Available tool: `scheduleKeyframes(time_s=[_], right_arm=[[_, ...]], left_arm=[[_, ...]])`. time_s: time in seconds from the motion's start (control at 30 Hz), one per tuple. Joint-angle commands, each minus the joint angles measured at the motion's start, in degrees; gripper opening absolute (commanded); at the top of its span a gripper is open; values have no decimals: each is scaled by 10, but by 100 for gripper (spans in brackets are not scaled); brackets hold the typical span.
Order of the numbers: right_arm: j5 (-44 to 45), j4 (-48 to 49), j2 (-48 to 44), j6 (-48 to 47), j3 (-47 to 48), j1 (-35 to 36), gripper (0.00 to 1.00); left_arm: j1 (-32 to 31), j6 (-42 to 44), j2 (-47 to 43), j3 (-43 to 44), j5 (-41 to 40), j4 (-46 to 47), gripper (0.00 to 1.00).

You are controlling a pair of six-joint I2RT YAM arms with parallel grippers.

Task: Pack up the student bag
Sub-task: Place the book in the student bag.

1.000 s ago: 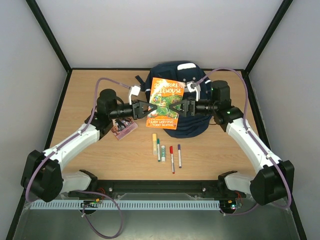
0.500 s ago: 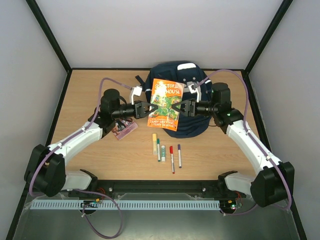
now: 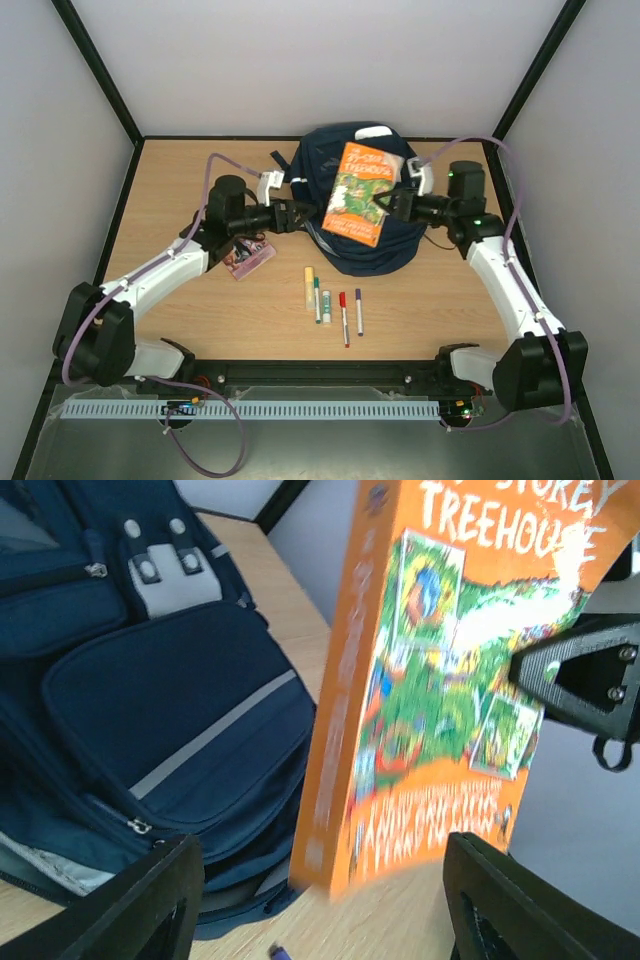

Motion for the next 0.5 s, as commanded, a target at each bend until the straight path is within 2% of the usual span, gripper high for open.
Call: scheduleKeyframes(time_s=[0.0,0.17,0.27,0.47], right_arm=[[40,-44,-18,-80,29,-96,1],[52,-52,-32,-115,-20,-210,1],[57,-49,-40,-117,-35,-250,1],[75,-46,-52,-134,-51,-281,1]], left_arm=[[-27,66,30,49,-79,-68,71],[-96,176,81,120,-200,-159,69],[-134,261,126,182,-252,-231,65],[-198,375,218,296,-257,-331,59]])
